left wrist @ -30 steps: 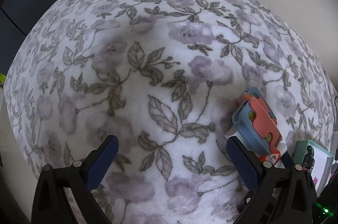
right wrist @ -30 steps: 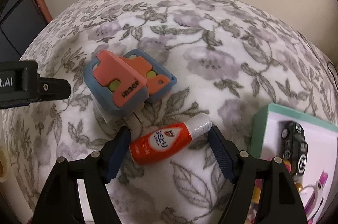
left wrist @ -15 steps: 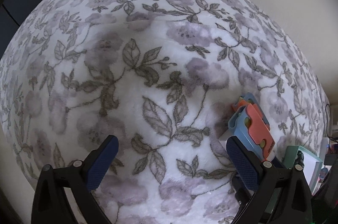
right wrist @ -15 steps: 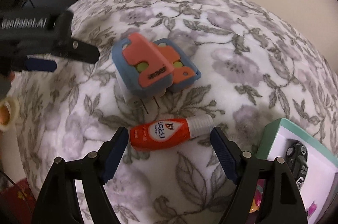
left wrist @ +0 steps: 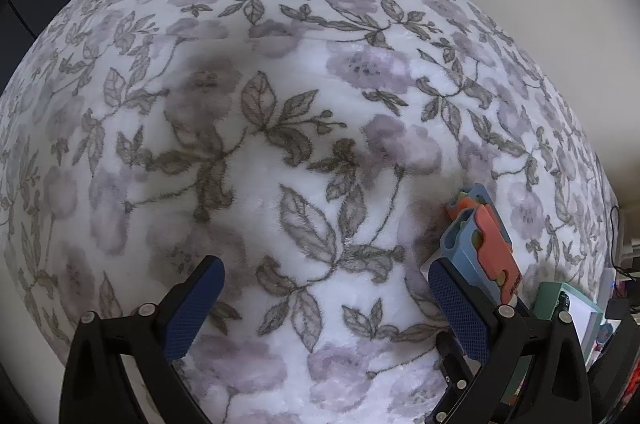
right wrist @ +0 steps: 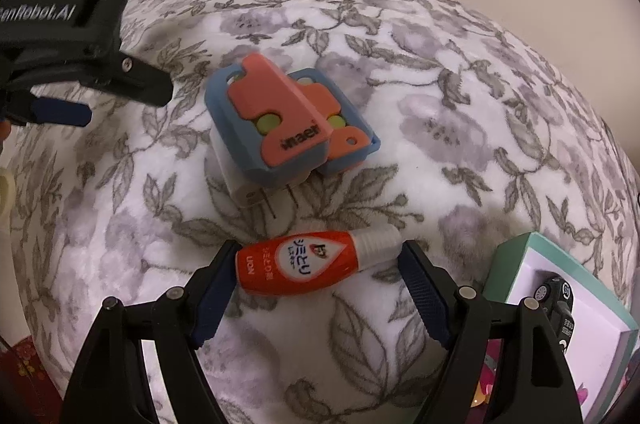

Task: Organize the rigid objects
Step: 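Lift the glue bottle with the right tool while the left tool closes on the blue-orange block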

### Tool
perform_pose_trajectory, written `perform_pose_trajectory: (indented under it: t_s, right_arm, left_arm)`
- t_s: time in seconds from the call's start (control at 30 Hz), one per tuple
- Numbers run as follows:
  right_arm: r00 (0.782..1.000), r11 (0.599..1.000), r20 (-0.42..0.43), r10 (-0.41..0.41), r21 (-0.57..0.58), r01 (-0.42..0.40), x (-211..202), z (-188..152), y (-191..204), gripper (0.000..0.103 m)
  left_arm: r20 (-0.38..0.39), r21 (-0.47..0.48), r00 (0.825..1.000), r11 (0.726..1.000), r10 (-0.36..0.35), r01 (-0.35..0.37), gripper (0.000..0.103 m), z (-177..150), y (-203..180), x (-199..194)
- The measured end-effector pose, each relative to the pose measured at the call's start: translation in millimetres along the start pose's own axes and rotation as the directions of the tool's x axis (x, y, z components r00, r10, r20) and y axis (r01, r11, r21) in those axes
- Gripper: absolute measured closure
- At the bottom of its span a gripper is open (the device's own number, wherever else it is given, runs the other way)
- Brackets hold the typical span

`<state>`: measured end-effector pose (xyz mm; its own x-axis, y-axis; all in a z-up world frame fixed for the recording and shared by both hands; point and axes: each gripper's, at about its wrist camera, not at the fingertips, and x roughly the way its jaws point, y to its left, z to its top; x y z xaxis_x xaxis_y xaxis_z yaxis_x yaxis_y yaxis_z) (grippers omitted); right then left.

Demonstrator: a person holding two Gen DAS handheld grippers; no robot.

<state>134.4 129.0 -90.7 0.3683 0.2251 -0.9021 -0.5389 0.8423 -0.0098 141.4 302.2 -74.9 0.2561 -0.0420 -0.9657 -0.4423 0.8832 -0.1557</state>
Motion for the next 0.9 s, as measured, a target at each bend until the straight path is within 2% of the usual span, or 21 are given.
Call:
perform_pose_trajectory:
  t_s: [0.6,0.9]
  right_arm:
    - [1.000,1.000,0.007,-0.012,-0.017,0.012,-3,-2,2,0.024]
    - [0.998,0.996,0.065,-0.004,0.092,-0.002,-23,2,-22,0.024]
  left_arm:
    - [0.015,0.049,1.000,0.999,-0.002,0.001,0.000,1,-11,-1]
    - [0.053,0.090,0.997,0.994,-0.061,0.056,0.000,4,-30,-9]
